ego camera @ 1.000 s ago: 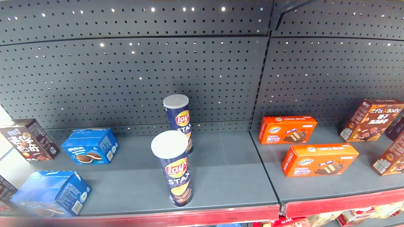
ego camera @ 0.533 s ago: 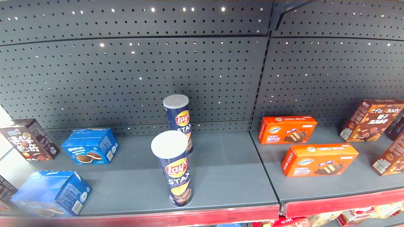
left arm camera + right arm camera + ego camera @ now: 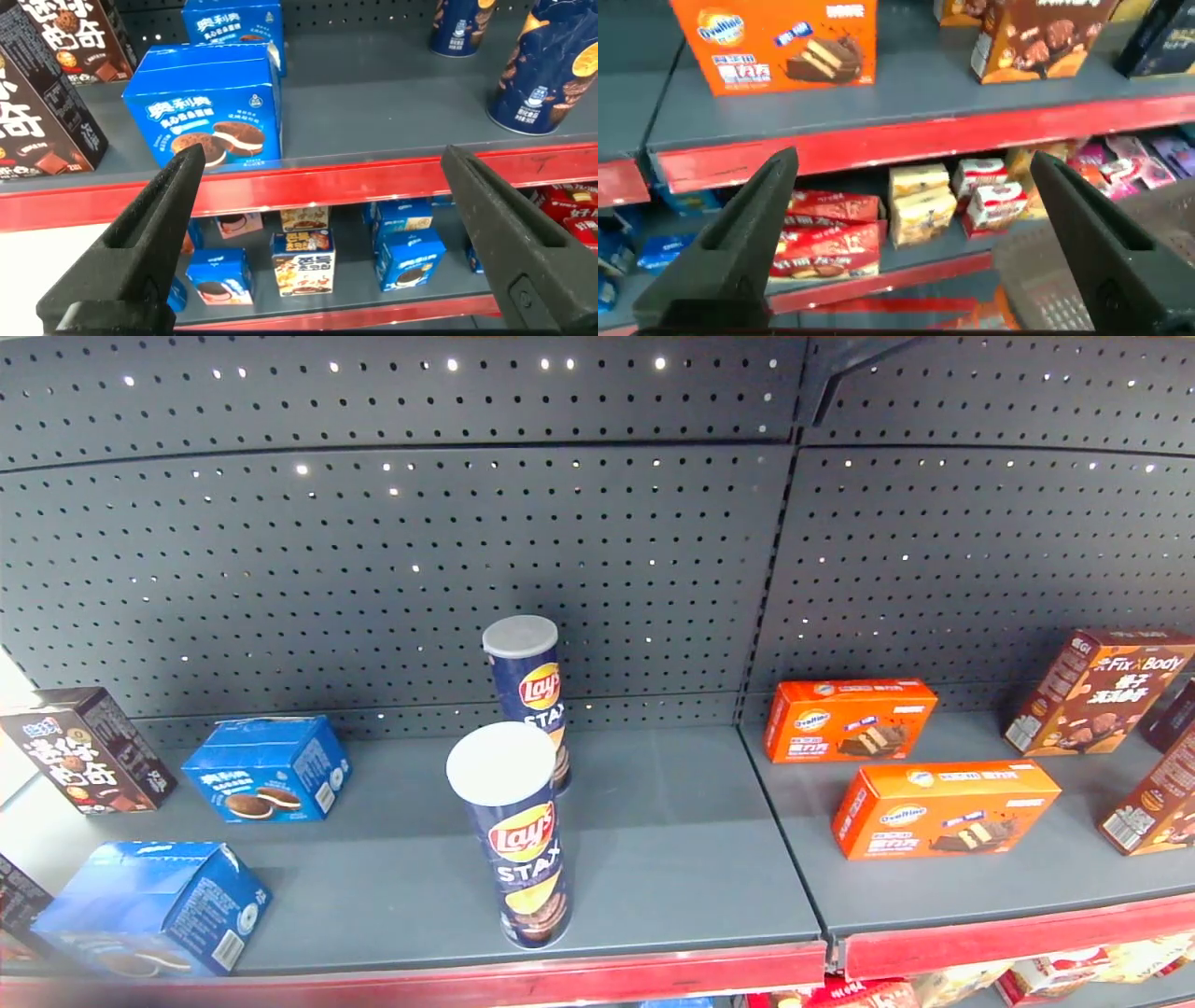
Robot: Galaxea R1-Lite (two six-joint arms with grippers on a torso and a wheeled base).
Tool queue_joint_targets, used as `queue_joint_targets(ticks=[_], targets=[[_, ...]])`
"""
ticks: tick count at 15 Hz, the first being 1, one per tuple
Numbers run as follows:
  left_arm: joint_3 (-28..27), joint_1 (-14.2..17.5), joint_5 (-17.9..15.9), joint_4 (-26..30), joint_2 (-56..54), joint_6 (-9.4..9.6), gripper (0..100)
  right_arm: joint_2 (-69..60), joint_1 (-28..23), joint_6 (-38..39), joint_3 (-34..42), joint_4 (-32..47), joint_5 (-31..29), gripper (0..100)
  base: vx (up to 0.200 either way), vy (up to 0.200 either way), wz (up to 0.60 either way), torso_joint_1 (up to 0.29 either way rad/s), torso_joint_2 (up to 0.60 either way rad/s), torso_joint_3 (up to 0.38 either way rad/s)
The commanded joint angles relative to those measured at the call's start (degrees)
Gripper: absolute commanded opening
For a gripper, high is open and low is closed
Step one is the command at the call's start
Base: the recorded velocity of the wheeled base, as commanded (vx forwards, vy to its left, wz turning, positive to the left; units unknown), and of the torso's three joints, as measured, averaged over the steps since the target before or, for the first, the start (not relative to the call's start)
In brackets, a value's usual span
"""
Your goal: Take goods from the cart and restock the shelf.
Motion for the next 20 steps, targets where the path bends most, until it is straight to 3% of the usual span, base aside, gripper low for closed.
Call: queue_joint_targets(ticks=[1, 2, 6, 7, 9, 10, 12, 14, 20], targets=[[0.0, 0.0, 0.0, 0.0, 0.1, 0.06, 100, -2.8, 3.5, -0.2, 0.3, 0.2, 0.9, 100, 0.0, 0.0, 0.0, 0.0, 0.0, 0.0], [0.0, 0.0, 0.1, 0.0, 0.1, -0.03, 100, -5.9, 6.2, -1.0, 0.3, 0.1, 1.5, 100, 0.0, 0.0, 0.0, 0.0, 0.0, 0.0], [0.0, 0.0, 0.0, 0.0, 0.1, 0.06, 100, -6.3, 4.7, -2.4, 0.3, -0.3, 1.4, 100, 0.0, 0.0, 0.0, 0.0, 0.0, 0.0], [0.0, 0.0, 0.1, 0.0, 0.1, -0.03, 100, -6.3, 4.7, -1.1, 0.3, -0.2, 1.5, 100, 0.0, 0.0, 0.0, 0.0, 0.0, 0.0], [0.0, 0.0, 0.0, 0.0, 0.1, -0.03, 100, -6.3, 4.7, 8.4, 0.3, 0.7, 1.2, 100, 0.0, 0.0, 0.0, 0.0, 0.0, 0.0], [0.0, 0.0, 0.0, 0.0, 0.1, -0.03, 100, -6.3, 4.7, 8.7, 0.3, 0.8, 1.2, 100, 0.0, 0.0, 0.0, 0.0, 0.0, 0.0], [0.0, 0.0, 0.0, 0.0, 0.1, -0.03, 100, -6.3, 4.7, 7.8, 0.3, 0.8, 0.9, 100, 0.0, 0.0, 0.0, 0.0, 0.0, 0.0], [0.0, 0.0, 0.0, 0.0, 0.1, -0.03, 100, -6.3, 4.7, 0.1, 0.3, 3.6, 6.0, 100, 0.0, 0.0, 0.0, 0.0, 0.0, 0.0], [0.0, 0.0, 0.1, 0.0, 0.1, -0.03, 100, -6.3, 4.7, 2.0, 0.3, 3.3, 6.6, 100, 0.0, 0.0, 0.0, 0.0, 0.0, 0.0]])
